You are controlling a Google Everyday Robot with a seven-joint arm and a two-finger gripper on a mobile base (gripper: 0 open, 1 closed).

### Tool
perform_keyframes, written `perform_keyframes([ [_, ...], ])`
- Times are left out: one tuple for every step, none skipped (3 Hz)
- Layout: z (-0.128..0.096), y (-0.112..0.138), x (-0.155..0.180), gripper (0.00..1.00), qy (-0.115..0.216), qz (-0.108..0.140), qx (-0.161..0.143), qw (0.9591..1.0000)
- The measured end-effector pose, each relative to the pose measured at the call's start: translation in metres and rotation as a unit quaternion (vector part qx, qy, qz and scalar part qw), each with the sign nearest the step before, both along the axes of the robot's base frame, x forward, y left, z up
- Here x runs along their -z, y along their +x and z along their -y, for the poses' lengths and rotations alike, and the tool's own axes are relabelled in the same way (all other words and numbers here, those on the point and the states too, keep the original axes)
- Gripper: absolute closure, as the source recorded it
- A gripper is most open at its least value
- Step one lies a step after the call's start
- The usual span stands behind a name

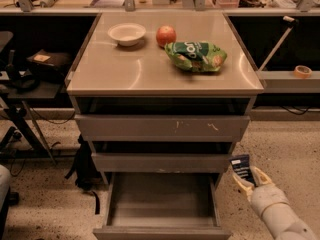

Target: Pick rxbar blueberry from bottom drawer and place on counter

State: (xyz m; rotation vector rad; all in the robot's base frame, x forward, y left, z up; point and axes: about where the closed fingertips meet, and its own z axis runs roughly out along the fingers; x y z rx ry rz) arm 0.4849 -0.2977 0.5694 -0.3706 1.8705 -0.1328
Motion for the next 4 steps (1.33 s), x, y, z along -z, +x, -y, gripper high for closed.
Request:
perform_keyframes([
  [-0.002, -0.026, -0.116, 1.0, -0.039, 0.099, 0.015, 0.9942],
  [-0.012, -0.043, -0.235, 1.0, -0.068, 0.194, 0.027, 0.9783],
  [-0.016, -0.047, -0.256, 1.0, -0.084, 0.203, 0.026, 0.9753],
  [-0.029, -0.042, -0.245, 1.0, -0.071, 0.19, 0.009, 0.9792],
])
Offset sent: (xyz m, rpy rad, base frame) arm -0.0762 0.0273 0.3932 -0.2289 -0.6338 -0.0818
